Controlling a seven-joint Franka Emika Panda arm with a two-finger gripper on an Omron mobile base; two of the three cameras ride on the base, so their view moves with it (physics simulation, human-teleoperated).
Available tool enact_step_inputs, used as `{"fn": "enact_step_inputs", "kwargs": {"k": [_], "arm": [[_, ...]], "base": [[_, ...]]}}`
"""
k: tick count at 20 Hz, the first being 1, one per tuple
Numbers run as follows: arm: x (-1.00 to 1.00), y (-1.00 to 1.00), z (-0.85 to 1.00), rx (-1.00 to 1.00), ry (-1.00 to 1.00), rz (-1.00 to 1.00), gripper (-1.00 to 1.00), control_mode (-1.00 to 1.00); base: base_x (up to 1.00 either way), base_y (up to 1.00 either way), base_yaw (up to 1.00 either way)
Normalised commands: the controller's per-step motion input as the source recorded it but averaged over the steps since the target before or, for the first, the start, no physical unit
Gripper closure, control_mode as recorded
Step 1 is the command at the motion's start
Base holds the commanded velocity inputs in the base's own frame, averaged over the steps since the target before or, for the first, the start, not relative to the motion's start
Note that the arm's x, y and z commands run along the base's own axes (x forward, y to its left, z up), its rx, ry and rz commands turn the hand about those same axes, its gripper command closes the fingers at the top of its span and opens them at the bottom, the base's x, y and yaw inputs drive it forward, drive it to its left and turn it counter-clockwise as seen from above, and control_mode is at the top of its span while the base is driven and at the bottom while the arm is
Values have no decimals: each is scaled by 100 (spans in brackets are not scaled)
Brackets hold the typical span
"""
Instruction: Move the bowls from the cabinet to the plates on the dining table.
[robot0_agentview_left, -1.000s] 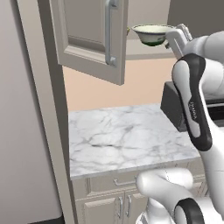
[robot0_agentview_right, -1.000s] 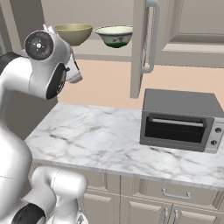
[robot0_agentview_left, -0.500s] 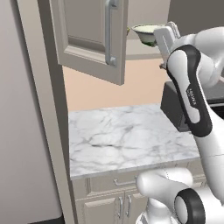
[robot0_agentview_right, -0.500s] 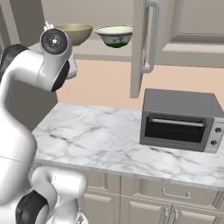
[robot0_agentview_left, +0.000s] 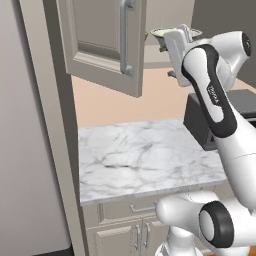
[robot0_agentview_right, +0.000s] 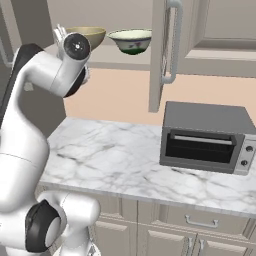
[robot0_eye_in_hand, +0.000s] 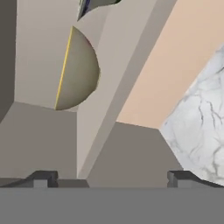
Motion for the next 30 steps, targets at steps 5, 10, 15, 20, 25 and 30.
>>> {"fn": "enact_step_inputs", "kwargs": {"k": [5,10,15,20,25,30], "arm": [[27,43,-8,0,0,9,-100,-100],[14,48,-5,0,0,10,-100,-100],[7,43,-2,0,0,11,-100,-100],[2,41,-3,0,0,13,-100,-100],[0,39,0,2,0,15,-100,-100],[-2,46,0,0,0,19,-100,-100]], "base": [[0,0,0],[0,0,0],[0,0,0],[0,0,0],[0,0,0],[0,0,0]]}}
